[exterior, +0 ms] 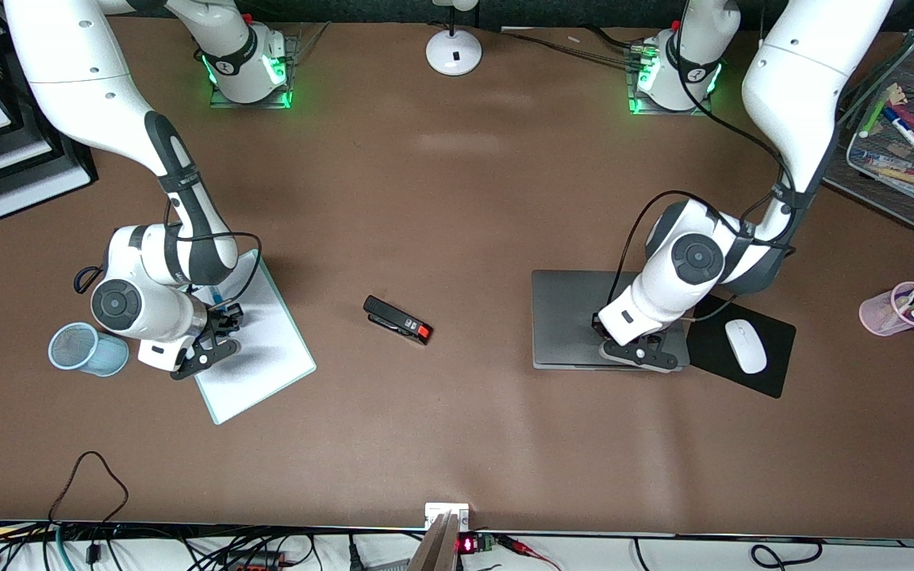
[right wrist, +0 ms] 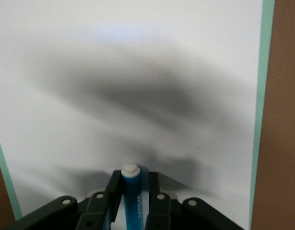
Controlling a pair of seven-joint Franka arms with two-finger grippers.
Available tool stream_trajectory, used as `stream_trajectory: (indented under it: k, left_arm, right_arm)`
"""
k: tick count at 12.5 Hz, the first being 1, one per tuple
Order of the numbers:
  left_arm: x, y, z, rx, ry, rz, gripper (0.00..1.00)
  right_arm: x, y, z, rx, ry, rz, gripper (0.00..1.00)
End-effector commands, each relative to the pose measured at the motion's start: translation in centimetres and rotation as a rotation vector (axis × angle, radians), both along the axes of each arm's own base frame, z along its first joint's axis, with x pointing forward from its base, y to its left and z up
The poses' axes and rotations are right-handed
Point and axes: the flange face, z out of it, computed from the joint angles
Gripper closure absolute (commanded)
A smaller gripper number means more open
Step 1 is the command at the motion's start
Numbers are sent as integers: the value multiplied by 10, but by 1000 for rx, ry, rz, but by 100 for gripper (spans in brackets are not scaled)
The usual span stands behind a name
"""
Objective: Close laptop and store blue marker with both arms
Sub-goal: 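Push the laptop lid down with the left gripper to close it, then lift the blue marker with the right gripper toward the light-blue cup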
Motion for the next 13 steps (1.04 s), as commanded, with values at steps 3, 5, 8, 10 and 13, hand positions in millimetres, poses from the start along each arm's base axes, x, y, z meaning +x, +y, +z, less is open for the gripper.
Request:
stream_trajectory:
  k: [3, 5, 8, 10, 13]
  left_arm:
    - [11, -9, -26, 11, 3, -28, 100]
    - [11, -9, -31, 10, 8, -27, 100]
    - [12, -9, -33, 11, 8, -28, 100]
    - [15, -9, -29, 13, 1, -27, 100]
    - [19, 1, 4, 53, 23, -18, 100]
  right_arm:
    - [4, 1, 4, 21, -21, -11, 92]
    - [6, -1, 8, 22, -35, -17, 94]
    - [22, -3, 35, 74, -91, -59, 94]
    - [35, -10, 73, 79, -151, -46, 94]
    - [40, -36, 114, 89, -210, 70, 96]
